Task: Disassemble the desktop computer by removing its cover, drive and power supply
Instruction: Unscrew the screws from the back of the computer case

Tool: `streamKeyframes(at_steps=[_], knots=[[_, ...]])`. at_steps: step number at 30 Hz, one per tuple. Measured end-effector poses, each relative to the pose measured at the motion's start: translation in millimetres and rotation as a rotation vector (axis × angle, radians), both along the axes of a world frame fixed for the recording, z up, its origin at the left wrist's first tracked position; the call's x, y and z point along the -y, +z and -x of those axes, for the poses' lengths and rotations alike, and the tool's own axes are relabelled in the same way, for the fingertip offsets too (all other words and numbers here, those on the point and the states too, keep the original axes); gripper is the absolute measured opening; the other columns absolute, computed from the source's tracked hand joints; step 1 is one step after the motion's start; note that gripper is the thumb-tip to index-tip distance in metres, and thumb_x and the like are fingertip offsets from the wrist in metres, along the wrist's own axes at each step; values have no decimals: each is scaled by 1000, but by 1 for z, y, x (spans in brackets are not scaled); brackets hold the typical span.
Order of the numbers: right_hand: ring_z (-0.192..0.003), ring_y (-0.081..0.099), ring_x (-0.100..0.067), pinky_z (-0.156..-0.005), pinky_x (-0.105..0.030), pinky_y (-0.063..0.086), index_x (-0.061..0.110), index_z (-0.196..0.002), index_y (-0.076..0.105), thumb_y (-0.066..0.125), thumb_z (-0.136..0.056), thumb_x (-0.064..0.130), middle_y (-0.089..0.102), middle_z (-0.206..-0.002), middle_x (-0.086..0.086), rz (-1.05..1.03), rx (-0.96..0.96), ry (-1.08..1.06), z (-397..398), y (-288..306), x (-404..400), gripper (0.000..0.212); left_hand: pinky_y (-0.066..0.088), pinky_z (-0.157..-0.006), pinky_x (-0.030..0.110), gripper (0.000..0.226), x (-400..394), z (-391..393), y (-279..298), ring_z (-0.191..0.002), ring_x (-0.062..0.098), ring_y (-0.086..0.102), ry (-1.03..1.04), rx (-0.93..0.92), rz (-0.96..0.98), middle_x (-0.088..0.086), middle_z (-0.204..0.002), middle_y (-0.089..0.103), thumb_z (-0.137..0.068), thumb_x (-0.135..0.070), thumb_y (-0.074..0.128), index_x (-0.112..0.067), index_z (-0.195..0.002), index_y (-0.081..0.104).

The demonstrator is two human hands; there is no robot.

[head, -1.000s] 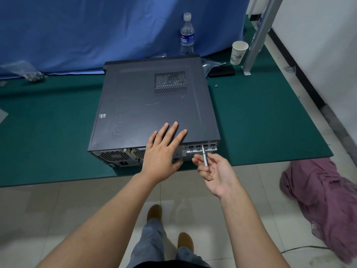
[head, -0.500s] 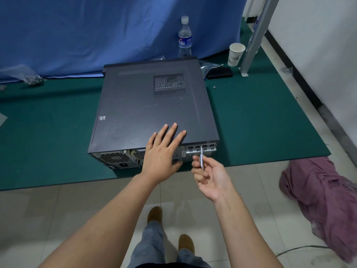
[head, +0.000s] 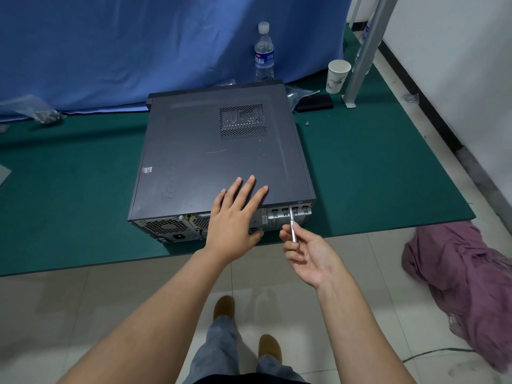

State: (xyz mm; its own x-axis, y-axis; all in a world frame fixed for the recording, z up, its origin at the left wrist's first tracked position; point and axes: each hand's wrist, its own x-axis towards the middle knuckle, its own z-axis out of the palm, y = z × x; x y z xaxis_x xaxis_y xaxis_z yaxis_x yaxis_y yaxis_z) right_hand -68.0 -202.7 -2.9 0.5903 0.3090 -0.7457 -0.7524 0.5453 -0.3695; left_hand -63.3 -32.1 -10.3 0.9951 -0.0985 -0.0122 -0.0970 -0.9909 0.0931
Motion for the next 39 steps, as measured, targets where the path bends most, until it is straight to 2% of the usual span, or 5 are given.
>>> streamKeyframes(at_steps=[8, 13, 24, 29, 39], knots=[[-32, 30, -3, -29, -13, 23, 6, -80, 58, 58, -92, 15, 55, -64, -2, 133, 56, 5, -2, -1, -3, 15, -7, -115, 35, 95, -1, 0, 0, -147, 16, -11, -3, 8, -2, -7, -161, -5, -80, -47, 65, -39, -150, 1], [-35, 34, -3, -29, -13, 24, -1, -90, 61, 44, -99, 21, 62, -63, -9, 25, 15, 10, -1, 1, 1, 29, -9, -114, 34, 96, -1, 0, -1, -147, 16, -11, -4, 8, -9, -7, -161, -5, -80, -48, 65, -39, -150, 0], [-34, 34, -2, -29, -13, 24, 7, -82, 57, 60, -90, 12, 57, -68, -6, 226, 117, 15, -3, -5, -1, 11, -6, -115, 35, 96, -1, 0, -1, -147, 17, -8, -3, 16, 7, -6, -161, -2, -79, -45, 67, -39, -151, 4], [-37, 38, -3, -30, -13, 26, 0, -91, 61, 45, -99, 20, 63, -68, -9, 103, 68, 20, -1, -5, 5, 27, -6, -115, 36, 96, -1, 0, -2, -147, 17, -9, -4, 14, -1, -6, -161, -3, -79, -46, 66, -39, -150, 2], [-33, 33, -3, -29, -13, 23, 10, -86, 50, 55, -94, 13, 62, -59, -4, 132, 114, 47, -4, -1, -1, 10, -7, -115, 35, 96, -1, 0, -2, -147, 17, -10, -3, 14, -12, -6, -161, -4, -80, -48, 65, -39, -150, 0]])
